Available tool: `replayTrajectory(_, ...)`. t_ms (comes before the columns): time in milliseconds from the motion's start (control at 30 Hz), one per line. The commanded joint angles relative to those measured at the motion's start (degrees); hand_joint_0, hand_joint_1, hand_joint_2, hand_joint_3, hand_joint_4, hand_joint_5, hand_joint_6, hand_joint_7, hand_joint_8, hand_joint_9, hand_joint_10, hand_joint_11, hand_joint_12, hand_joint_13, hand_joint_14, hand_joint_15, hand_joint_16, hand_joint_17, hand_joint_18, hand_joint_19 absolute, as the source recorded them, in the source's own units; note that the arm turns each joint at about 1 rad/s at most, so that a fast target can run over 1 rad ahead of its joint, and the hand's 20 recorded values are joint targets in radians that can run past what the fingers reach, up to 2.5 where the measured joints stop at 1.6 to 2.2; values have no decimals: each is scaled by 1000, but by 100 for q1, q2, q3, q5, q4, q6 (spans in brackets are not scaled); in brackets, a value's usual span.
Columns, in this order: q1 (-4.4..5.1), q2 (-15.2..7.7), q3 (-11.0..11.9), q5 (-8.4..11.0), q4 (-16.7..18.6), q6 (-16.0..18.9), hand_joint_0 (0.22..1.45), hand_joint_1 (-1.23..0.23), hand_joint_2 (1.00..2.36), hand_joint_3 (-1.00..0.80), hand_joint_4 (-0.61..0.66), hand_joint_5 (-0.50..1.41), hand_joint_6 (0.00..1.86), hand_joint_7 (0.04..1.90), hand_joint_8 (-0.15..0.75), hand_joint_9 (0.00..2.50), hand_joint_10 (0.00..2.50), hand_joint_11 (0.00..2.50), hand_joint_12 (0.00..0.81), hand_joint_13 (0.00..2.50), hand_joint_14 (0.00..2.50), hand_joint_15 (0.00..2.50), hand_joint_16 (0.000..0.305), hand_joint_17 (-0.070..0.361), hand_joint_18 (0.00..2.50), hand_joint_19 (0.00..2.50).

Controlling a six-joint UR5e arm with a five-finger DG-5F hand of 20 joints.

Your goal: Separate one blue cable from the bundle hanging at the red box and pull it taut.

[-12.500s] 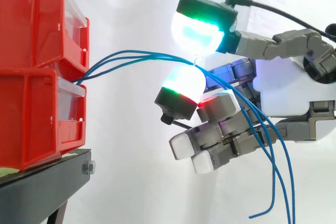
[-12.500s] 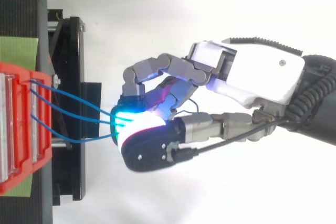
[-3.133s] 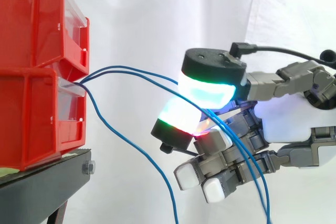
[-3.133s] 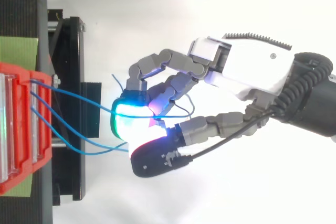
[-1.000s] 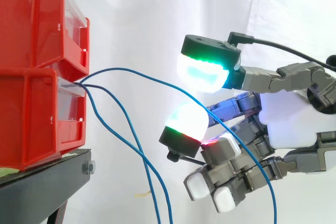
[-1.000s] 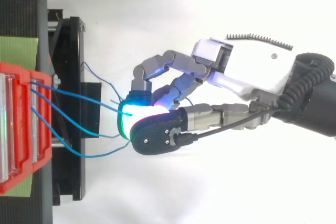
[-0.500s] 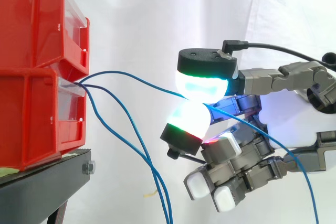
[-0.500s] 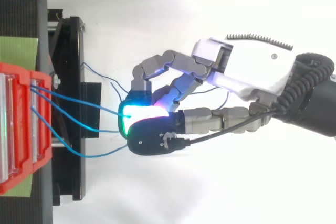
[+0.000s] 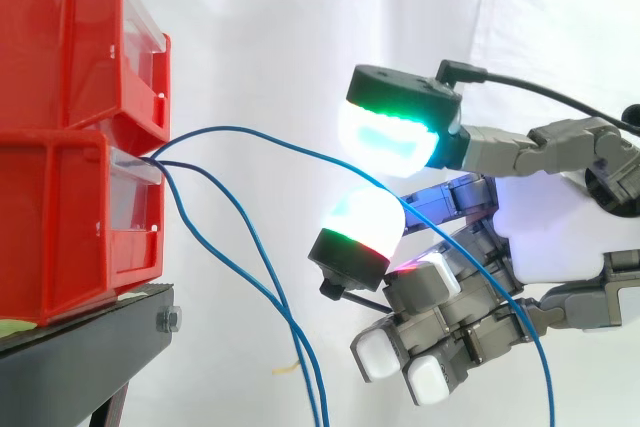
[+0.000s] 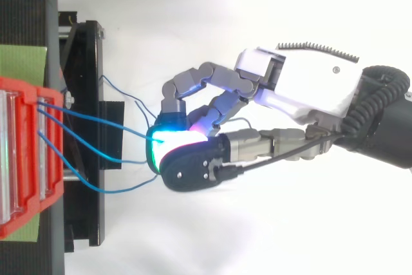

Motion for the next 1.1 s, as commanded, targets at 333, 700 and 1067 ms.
replayTrajectory(333, 12, 0, -5, 0, 11, 23, 576, -650, 1021, -85, 146, -142, 885, 1248, 376, 1110, 19, 1168, 410, 800, 24, 667, 54, 121, 708, 661)
replayTrajectory(700, 12, 0, 4, 0, 2, 23, 622, -764, 1022, -9, 87, -172, 927, 1334, 365, 1069, 18, 1161, 404, 783, 22, 666, 53, 119, 687, 649)
replayTrajectory(1067, 12, 0, -5, 0, -7, 23, 587, -451, 1008, -404, 170, -129, 877, 1346, 355, 1163, 22, 1172, 390, 757, 22, 671, 50, 112, 614, 697)
